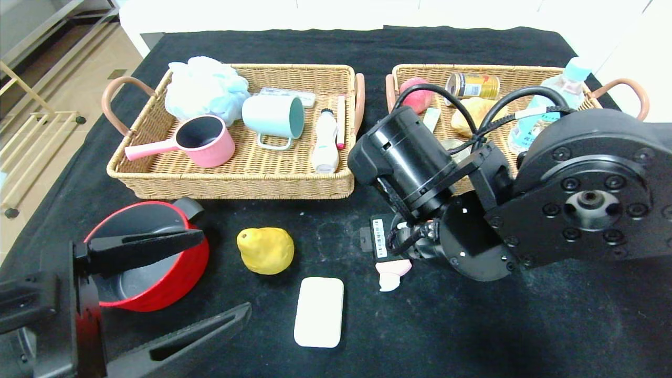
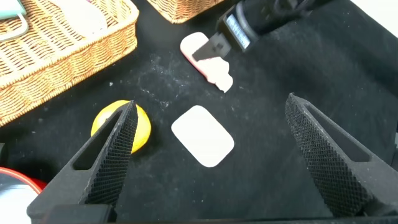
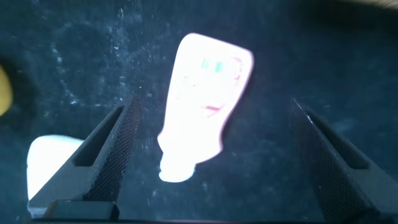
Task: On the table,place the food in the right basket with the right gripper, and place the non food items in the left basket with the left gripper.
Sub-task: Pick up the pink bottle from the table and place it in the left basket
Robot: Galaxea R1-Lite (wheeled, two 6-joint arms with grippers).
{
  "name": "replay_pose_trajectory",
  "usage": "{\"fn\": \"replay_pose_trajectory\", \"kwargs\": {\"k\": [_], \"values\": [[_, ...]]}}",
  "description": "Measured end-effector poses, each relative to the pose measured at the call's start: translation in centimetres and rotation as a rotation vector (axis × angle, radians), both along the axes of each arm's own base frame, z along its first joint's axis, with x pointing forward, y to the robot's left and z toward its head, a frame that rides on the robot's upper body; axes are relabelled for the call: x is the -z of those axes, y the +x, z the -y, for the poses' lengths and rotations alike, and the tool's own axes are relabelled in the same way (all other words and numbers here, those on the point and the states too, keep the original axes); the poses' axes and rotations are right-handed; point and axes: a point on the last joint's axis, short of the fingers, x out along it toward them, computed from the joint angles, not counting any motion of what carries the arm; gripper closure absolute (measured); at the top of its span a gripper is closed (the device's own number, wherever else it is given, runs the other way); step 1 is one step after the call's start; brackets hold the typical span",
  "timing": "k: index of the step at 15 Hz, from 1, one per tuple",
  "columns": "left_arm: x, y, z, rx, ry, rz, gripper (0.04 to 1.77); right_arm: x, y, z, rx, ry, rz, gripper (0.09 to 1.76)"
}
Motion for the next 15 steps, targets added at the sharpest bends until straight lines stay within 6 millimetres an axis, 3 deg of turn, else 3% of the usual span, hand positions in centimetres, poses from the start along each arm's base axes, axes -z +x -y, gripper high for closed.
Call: {"fn": "replay_pose_trajectory", "kwargs": {"k": [15], "values": [[-0.1,-0.1,0.0,0.002,-0.003,0.005,0.09,2.5,2.4,-1.3,0.060,-0.037,-0.008,0.14]]}}
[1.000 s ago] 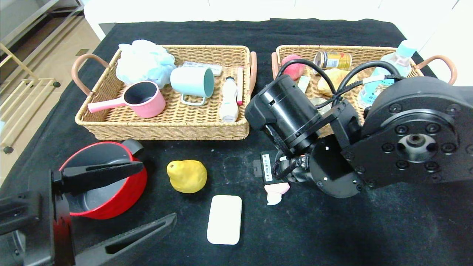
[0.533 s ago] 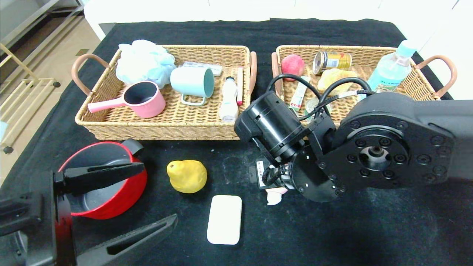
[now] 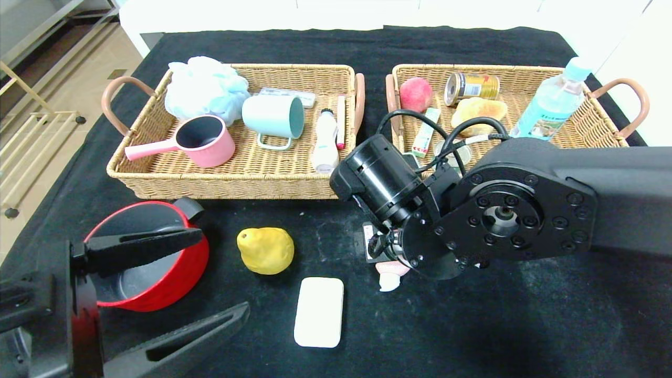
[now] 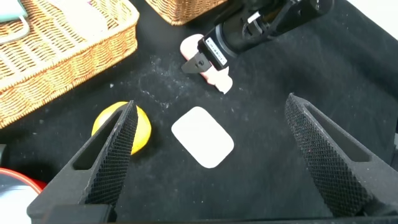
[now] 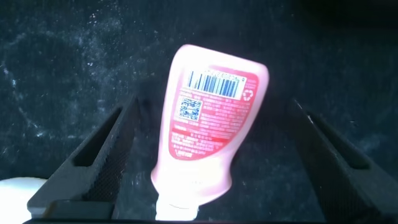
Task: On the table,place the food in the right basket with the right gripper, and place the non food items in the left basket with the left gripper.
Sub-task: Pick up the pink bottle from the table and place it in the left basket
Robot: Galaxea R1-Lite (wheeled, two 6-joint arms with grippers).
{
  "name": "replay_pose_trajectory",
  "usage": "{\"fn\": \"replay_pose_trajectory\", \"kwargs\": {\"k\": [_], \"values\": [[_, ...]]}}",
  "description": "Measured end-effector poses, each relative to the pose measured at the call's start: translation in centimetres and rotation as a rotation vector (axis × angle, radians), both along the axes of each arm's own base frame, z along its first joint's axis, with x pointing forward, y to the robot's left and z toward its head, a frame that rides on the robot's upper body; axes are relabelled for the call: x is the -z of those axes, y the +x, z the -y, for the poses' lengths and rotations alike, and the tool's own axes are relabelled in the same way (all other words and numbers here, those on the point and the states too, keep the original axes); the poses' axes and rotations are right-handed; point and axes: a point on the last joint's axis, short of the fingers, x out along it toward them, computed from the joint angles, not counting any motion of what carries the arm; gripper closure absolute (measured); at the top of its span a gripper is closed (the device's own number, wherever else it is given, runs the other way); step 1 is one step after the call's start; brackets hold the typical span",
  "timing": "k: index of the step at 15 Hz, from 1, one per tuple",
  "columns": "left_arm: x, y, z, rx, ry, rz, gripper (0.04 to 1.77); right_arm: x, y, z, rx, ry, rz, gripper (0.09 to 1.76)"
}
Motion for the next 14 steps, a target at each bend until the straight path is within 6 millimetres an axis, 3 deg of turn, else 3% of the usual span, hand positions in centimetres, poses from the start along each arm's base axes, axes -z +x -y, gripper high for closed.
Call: {"fn": "replay_pose_trajectory", "kwargs": {"k": [3,6,8,14], "values": [[0.01,0.00,-0.01,-0.001,0.000,-0.001,0.09,0.11,0.07,-0.08,0.003,0.001,-0.002,0.14],[0.03,0.00,-0.01,-0.001,0.001,-0.002,0.09,0.32,0.12,-0.15,0.005,-0.001,-0.007,0.66],[0.02,0.00,-0.01,-0.001,0.001,-0.001,0.09,0.42,0.14,-0.18,0.005,-0.004,-0.009,0.86],[0.04,-0.01,-0.01,0.000,0.001,-0.002,0.09,0.56,0.15,-0.20,0.004,-0.008,-0.013,0.99]]}}
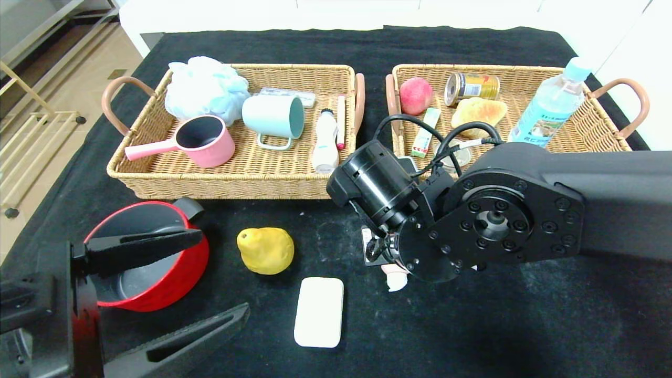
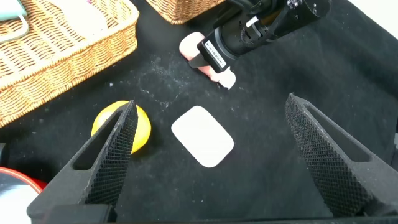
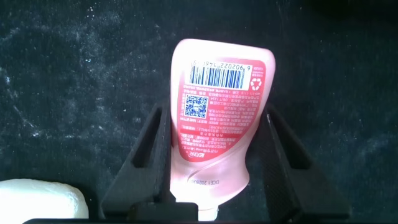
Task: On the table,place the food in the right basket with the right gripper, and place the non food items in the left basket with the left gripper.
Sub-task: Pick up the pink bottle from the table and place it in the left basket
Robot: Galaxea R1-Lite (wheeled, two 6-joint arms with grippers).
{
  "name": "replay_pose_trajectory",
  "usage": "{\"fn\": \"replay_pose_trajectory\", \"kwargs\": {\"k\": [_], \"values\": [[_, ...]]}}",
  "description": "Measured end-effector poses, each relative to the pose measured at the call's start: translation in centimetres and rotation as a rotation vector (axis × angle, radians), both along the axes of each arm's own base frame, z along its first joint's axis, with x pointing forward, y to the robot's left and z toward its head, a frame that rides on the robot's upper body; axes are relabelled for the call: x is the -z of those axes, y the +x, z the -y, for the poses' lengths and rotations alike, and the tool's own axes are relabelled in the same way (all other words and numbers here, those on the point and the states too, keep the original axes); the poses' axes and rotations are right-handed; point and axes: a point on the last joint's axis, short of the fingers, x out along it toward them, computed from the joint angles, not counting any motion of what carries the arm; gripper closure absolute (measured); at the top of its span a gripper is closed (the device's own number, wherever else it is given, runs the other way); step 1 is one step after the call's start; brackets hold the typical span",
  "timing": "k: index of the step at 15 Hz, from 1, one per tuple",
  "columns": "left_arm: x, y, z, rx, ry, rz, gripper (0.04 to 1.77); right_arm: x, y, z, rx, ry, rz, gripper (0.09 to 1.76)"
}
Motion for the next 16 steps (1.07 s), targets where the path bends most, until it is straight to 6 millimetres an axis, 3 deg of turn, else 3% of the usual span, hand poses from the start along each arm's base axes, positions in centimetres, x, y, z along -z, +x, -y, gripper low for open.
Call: {"fn": "replay_pose_trajectory", "kwargs": {"k": [10,16], "values": [[0.0,0.0,0.0,0.000,-0.001,0.001,0.09,-0.1,-0.1,0.1,0.005,0.005,-0.005,0.99],[0.0,0.0,0.0,0.000,0.004,0.005,0.09,-2.6,-4.0,-0.4,-0.095,0.007,0.014,0.99]]}}
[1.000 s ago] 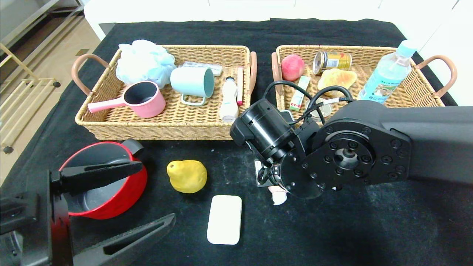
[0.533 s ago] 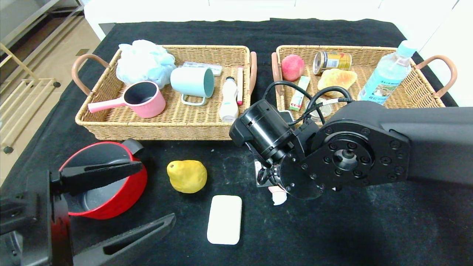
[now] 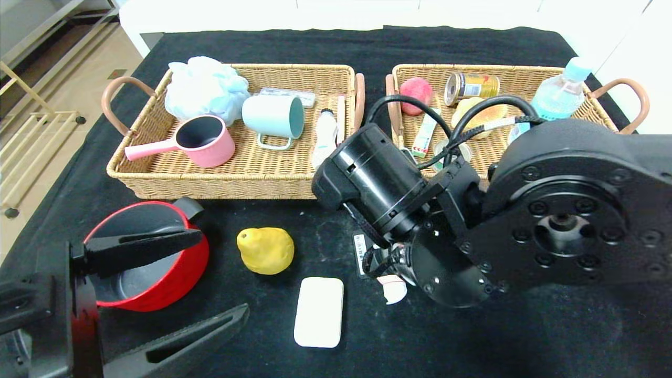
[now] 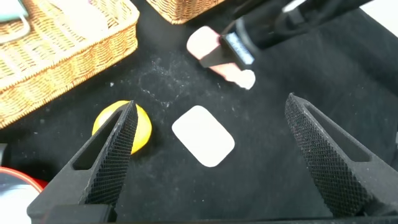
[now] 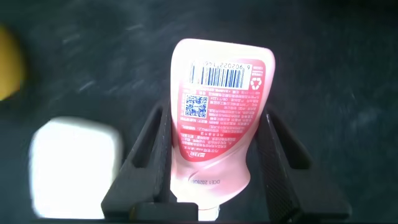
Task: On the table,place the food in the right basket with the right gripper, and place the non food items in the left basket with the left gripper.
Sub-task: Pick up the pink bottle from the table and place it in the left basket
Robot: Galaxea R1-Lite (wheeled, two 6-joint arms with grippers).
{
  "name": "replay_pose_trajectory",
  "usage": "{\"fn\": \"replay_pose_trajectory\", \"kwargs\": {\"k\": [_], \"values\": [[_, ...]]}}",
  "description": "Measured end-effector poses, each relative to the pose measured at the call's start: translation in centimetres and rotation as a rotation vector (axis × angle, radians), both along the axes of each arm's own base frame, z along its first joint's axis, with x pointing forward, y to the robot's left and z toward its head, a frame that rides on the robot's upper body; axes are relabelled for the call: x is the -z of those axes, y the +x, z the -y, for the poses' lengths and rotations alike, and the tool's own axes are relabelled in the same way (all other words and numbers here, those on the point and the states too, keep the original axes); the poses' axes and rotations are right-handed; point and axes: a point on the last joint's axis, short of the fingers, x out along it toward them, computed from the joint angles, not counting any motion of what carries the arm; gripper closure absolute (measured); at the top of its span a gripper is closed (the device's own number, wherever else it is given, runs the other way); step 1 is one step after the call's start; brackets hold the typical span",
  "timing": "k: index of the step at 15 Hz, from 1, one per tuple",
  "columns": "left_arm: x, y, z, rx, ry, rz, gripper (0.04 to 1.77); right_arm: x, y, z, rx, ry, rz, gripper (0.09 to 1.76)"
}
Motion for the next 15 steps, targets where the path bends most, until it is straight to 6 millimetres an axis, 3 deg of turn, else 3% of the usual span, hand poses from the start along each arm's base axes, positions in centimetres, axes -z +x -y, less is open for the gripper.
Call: {"fn": "replay_pose_trajectory", "kwargs": {"k": [6,11,15], "values": [[-0.1,-0.1,-0.1,-0.003,0.000,0.007,0.09,-3.7,-0.5,-0.3,-0.086,0.026,0.104,0.99],[-0.6,-0.4,-0.4,-0.013,-0.009,0.035,0.09,-5.8,1.4,-2.2,-0.163,0.114,0.333,0.99],[-0.6,-0.4,-0.5,-0.020,-0.011,0.037,0.09,-6.1,3.4,-3.6,-0.176,0.161,0.488,0.99]]}}
